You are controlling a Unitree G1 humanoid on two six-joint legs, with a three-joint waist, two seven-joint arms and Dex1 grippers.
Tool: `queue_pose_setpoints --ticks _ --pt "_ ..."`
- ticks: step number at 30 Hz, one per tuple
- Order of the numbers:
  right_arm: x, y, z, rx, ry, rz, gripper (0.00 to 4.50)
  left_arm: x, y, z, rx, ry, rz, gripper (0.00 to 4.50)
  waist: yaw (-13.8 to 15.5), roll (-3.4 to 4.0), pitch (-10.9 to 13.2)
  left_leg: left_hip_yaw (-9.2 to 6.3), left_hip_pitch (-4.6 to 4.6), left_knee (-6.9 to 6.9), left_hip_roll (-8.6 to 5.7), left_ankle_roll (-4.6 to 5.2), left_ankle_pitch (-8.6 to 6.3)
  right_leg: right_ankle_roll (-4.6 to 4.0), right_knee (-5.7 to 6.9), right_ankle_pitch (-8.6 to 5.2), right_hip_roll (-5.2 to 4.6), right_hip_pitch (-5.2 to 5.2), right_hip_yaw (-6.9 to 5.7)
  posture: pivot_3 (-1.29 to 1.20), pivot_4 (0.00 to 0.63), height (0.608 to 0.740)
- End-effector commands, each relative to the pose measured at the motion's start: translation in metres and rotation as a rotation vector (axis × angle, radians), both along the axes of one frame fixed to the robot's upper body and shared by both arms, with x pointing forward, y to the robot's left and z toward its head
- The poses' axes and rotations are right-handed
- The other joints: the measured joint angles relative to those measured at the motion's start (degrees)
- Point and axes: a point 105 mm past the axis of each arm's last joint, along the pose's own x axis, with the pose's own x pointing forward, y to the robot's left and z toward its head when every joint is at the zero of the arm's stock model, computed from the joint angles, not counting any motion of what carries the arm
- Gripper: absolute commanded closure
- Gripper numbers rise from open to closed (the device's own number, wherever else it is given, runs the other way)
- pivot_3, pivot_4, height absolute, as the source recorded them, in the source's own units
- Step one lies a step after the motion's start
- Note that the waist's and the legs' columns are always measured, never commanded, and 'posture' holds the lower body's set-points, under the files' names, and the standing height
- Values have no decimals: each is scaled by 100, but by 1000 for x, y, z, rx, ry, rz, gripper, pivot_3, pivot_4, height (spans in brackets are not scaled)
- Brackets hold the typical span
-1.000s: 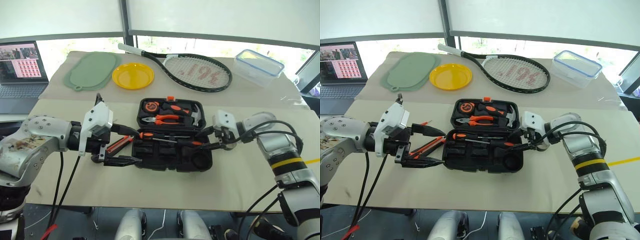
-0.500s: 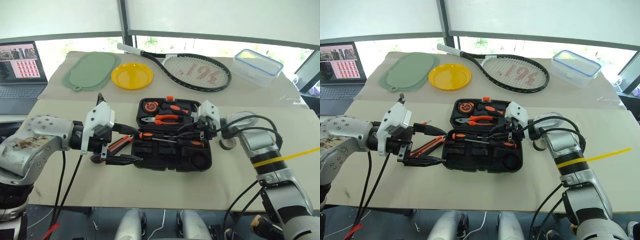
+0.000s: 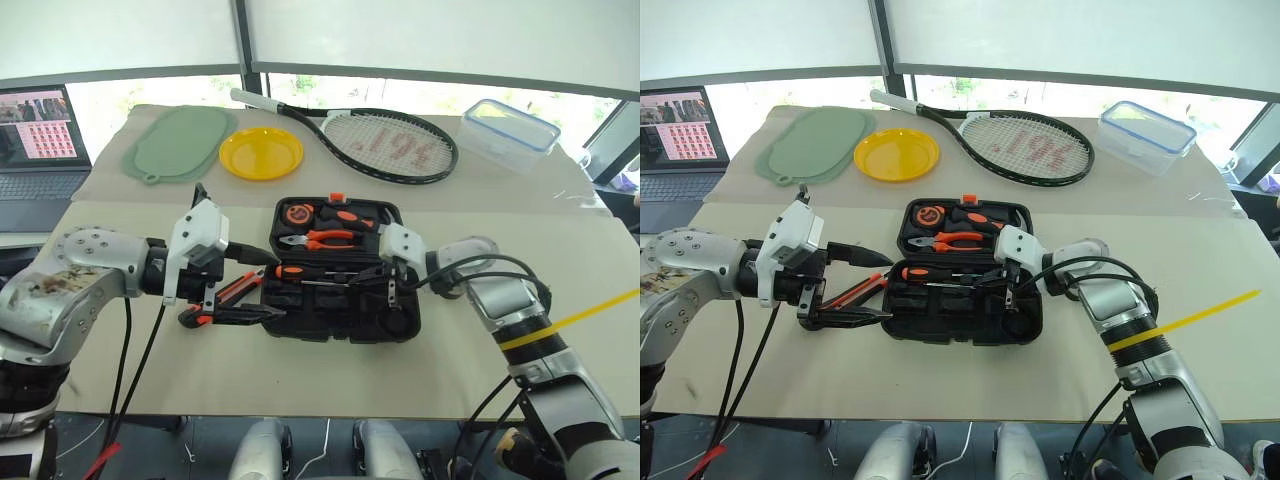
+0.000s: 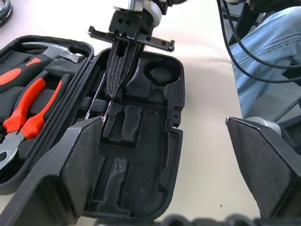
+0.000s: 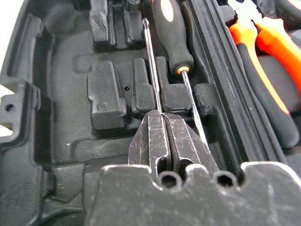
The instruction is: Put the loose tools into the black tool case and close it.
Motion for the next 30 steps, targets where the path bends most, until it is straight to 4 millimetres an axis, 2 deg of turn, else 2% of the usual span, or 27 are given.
queue_pose_setpoints --ticks 1,3,5,8,10,12,17,22,26,30 --pt "-6 -3 -20 -51 52 -16 4475 2 -2 6 -5 -47 -3 0 0 -2 -1 0 2 0 0 -1 1 -1 2 0 0 1 0 0 150 738" --pt "-9 3 0 34 49 2 4475 3 1 5 -4 -45 12 0 1 -2 -1 0 3 1 0 -2 1 -1 3 0 0 1 0 0 150 738" --pt "-14 9 31 164 37 17 4475 6 4 3 -3 -47 41 0 3 -2 0 -1 -1 0 0 -2 1 -1 4 0 0 -2 1 0 150 738" --pt "-20 7 69 301 42 -5 4475 15 16 0 -4 -65 135 0 3 4 4 -1 -14 0 2 -2 1 -2 4 0 0 -16 1 0 150 738" --pt "-30 -2 94 367 48 -1 3912 26 38 -3 -13 -73 286 0 1 6 7 0 -15 -1 2 -1 1 -2 4 0 -1 -19 3 0 150 738" --pt "-43 -11 110 406 54 10 3338 29 63 -5 -31 -70 420 0 6 7 8 -2 -16 -5 5 -1 1 -2 3 1 -4 -21 2 0 150 738" --pt "-63 -31 122 388 44 17 1755 14 124 -24 -7 -51 682 0 -12 6 8 -3 -15 -11 11 3 -3 -3 -7 0 -10 -19 -4 0 150 738" --pt "-70 -47 124 354 32 -20 34 -24 182 -48 68 -7 902 0 -12 6 9 4 -13 -16 14 3 -6 -10 -7 -4 -23 -25 -7 0 150 738" --pt "-73 -51 125 348 28 -35 13 -35 200 -55 117 -3 948 0 36 6 9 -2 -10 -16 16 0 -7 -34 -8 -17 -39 -25 -20 0 150 738" --pt "-75 -49 126 353 21 -41 13 -9 191 -53 152 2 849 0 138 5 9 -7 -10 -16 13 -15 -16 -60 -10 -30 -53 -30 -29 0 150 738"
